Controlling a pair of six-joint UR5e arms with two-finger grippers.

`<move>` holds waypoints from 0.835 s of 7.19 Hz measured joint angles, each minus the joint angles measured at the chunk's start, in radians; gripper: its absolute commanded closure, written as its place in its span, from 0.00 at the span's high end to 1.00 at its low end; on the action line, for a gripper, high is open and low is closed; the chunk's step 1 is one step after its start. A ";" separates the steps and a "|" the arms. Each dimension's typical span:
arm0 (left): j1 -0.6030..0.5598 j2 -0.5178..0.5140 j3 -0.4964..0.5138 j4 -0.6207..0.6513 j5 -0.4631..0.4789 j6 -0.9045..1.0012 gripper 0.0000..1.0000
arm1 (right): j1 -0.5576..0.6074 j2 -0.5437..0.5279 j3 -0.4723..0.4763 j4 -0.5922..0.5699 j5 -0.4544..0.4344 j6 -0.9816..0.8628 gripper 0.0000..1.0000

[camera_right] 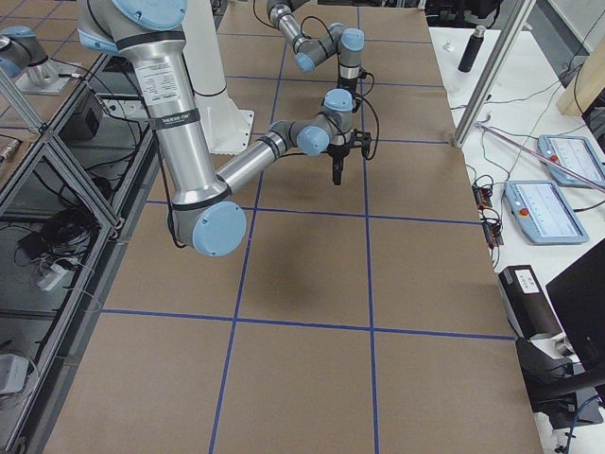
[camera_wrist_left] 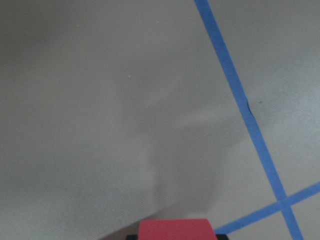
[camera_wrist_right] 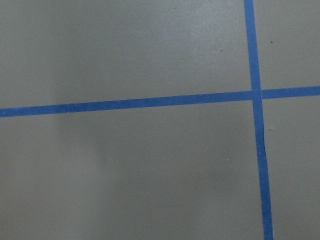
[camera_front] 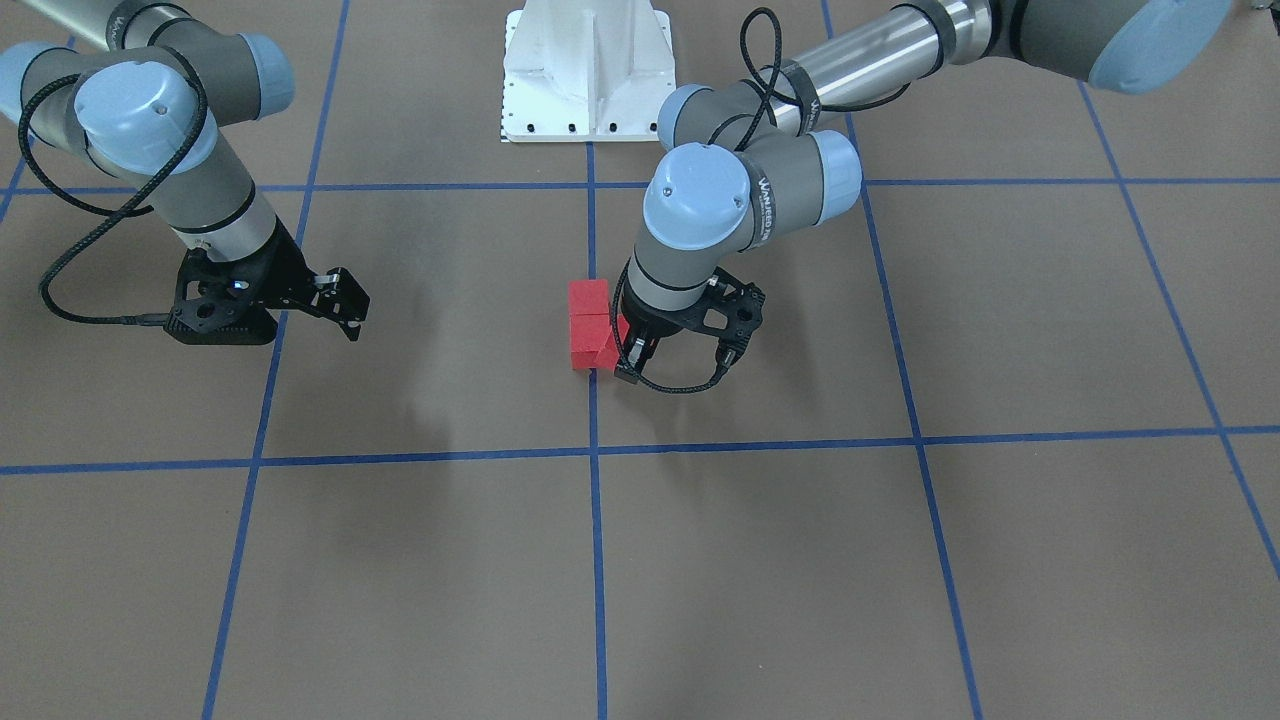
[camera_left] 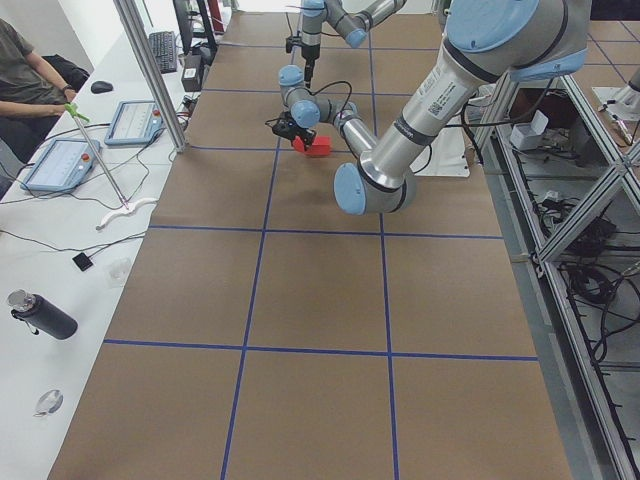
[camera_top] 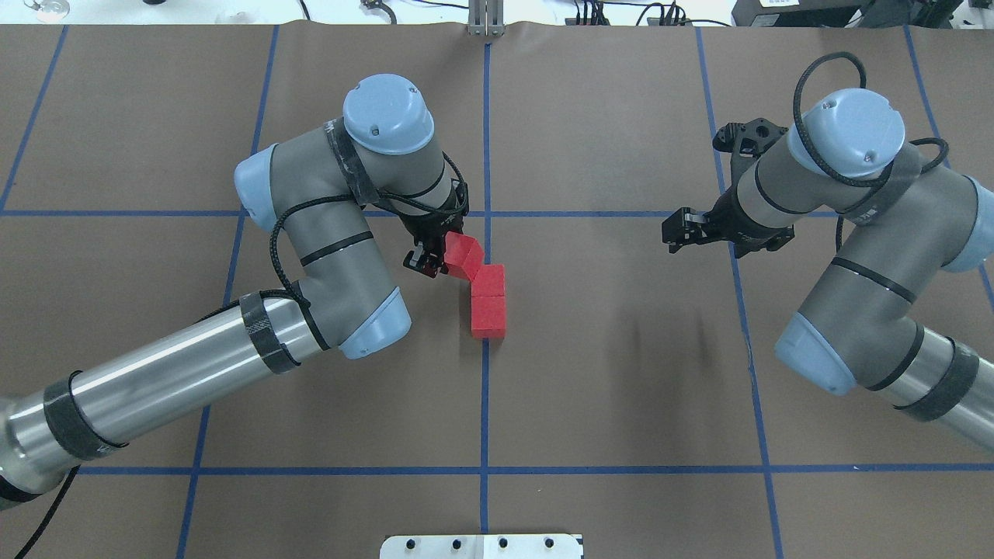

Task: Form red blocks into L shape at center
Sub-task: 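Carry the red cube with the left gripper beside the two-cube row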

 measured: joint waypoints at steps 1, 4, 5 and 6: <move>0.001 0.023 -0.023 0.000 0.000 0.000 0.00 | 0.000 0.000 0.000 0.000 0.000 0.000 1.00; 0.001 0.056 -0.065 -0.001 -0.001 -0.001 0.00 | -0.001 -0.002 0.001 0.000 0.000 0.000 1.00; 0.001 0.059 -0.068 0.000 0.000 -0.016 0.00 | -0.001 -0.002 0.001 0.001 0.000 0.000 1.00; 0.000 0.061 -0.068 0.000 0.006 -0.054 0.00 | -0.001 -0.002 0.002 0.001 0.000 0.000 1.00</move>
